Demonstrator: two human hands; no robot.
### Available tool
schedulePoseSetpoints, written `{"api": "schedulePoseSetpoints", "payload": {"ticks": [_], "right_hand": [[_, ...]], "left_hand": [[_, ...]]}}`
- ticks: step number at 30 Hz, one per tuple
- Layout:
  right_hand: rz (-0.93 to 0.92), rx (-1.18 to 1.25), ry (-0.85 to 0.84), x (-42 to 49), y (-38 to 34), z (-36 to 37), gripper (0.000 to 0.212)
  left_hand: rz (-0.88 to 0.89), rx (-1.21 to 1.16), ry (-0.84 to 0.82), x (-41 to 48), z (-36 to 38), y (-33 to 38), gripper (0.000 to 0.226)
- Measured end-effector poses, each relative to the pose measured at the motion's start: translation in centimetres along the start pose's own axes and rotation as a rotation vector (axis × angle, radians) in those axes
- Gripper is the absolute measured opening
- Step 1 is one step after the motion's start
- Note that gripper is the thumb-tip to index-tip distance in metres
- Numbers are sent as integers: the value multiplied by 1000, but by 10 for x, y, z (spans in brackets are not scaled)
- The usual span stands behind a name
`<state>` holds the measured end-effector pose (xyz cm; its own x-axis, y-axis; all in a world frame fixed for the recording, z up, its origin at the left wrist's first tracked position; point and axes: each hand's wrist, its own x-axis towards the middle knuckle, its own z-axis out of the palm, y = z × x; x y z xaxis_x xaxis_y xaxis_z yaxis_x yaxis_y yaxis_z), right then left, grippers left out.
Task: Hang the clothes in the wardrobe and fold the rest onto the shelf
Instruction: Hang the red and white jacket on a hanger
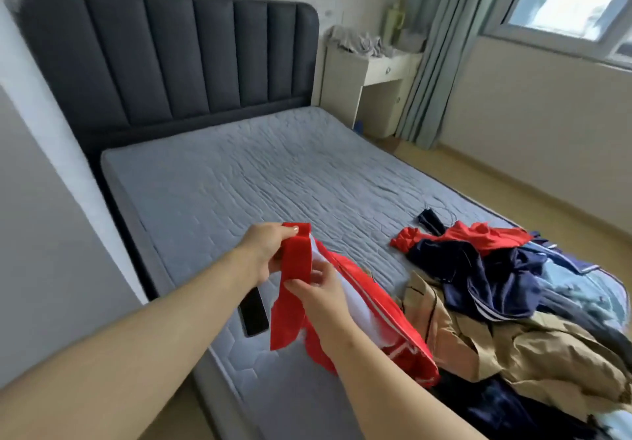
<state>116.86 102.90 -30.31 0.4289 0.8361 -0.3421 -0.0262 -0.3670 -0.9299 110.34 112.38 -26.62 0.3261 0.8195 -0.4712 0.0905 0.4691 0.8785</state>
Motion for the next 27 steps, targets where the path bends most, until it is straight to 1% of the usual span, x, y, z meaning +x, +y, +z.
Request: {"api": "schedulePoseSetpoints", "payload": {"ticks": [3,4,5,6,8,9,12,14,16,17,18,19,22,24,26,27], "right_hand": [[-126,-185,103,-18,-50,11,59],[-147,-249,143,-22,-62,14,60],[-162,-310,175,-27,-75,15,56],[-173,-337,191,-34,-89,17,47],[-234,-286,187,-46,-119,21,19],[-269,-263,181,-51,-132,23,11],[-352,-204,173,-72,-173,30,21],[-406,-198,169,-86,-193,34,23],[-475,-194,162,-99,-213,40,24],[-505,-189,157,-104,-221,42,23],[-536,-180,153,-110,-230,47,21],[-564,-173,151,-118,-238,52,20],[-644,-145,123,-136,-259,74,24],[-675,-102,76,-150,-274,93,20],[-697,-49,23,-161,-285,113,19],[-710,-18,7,-165,-289,119,20]], "left_hand": [[63,-75,-26,-36,-7,49,19],[74,-95,-38,-46,-10,61,20],[86,-102,-49,-57,-13,74,20],[102,-103,-55,-69,-19,86,19],[158,-89,-50,-93,-30,112,18],[188,-67,-40,-104,-34,123,18],[311,-1,58,-137,-54,155,18],[395,44,111,-155,-67,171,4],[482,129,195,-174,-83,188,34],[522,175,216,-183,-90,193,38],[553,222,220,-194,-99,200,30],[576,255,212,-206,-107,206,16],[654,281,264,-234,-137,217,19],[726,297,362,-254,-161,221,23],[843,368,475,-274,-187,222,13],[899,450,510,-281,-197,221,10]]}}
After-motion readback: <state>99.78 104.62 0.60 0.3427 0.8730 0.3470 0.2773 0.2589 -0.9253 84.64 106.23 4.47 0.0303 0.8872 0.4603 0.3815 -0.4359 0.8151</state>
